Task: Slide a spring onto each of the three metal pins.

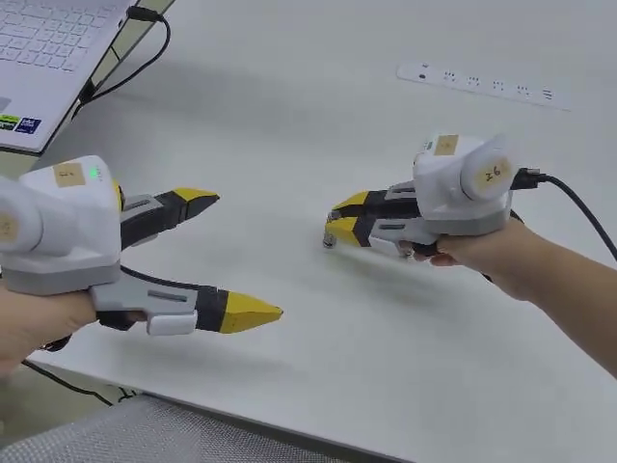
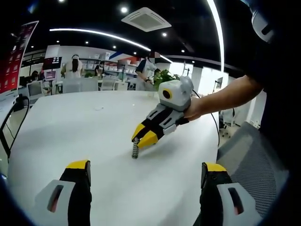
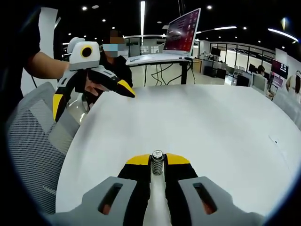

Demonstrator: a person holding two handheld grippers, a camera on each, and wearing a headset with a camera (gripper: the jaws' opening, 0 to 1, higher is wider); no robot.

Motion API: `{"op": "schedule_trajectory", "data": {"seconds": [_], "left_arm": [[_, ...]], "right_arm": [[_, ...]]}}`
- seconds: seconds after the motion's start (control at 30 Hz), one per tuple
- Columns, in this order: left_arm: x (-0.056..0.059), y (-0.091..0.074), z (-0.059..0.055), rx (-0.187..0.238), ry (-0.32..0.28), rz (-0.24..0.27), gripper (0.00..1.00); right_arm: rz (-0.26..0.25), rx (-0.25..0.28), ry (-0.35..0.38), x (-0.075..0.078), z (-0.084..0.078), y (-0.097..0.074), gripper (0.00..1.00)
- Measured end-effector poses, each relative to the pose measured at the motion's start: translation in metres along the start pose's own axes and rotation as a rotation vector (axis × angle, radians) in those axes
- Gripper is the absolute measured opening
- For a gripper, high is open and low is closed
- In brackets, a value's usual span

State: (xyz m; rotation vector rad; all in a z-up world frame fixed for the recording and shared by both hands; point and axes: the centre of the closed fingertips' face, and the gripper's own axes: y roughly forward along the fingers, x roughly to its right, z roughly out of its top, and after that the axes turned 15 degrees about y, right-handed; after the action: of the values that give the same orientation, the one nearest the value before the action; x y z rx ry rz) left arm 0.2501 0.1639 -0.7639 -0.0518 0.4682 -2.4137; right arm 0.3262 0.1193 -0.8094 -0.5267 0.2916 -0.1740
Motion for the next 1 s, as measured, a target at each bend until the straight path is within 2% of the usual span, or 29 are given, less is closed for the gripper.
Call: {"op": "schedule_trajectory", "data": {"seconds": [0.2,0.33,0.5,0.63,0.83,1.0], "left_arm": [[0.001,0.001,-0.001,-0.003,0.0,-0.005,0.95],[0.002,0.003,0.001,-0.002,0.003,-0.01,0.95],[0.001,0.004,0.003,-0.005,0.009,-0.016,0.95],[-0.001,0.004,0.004,-0.006,0.012,-0.015,0.94],[-0.001,0.006,0.007,-0.004,0.015,-0.02,0.94],[-0.003,0.007,0.008,-0.005,0.019,-0.016,0.94]], "right_arm": [[-0.001,0.005,0.001,-0.001,0.0,0.001,0.08],[0.0,-0.001,0.048,0.0,0.0,0.002,0.09],[-0.002,-0.006,0.047,-0.001,0.0,0.002,0.09],[-0.019,0.008,0.049,0.002,0.004,0.002,0.14],[-0.017,0.007,0.042,0.002,0.007,0.001,0.14],[-0.013,0.042,0.04,-0.002,0.016,-0.004,0.18]]}}
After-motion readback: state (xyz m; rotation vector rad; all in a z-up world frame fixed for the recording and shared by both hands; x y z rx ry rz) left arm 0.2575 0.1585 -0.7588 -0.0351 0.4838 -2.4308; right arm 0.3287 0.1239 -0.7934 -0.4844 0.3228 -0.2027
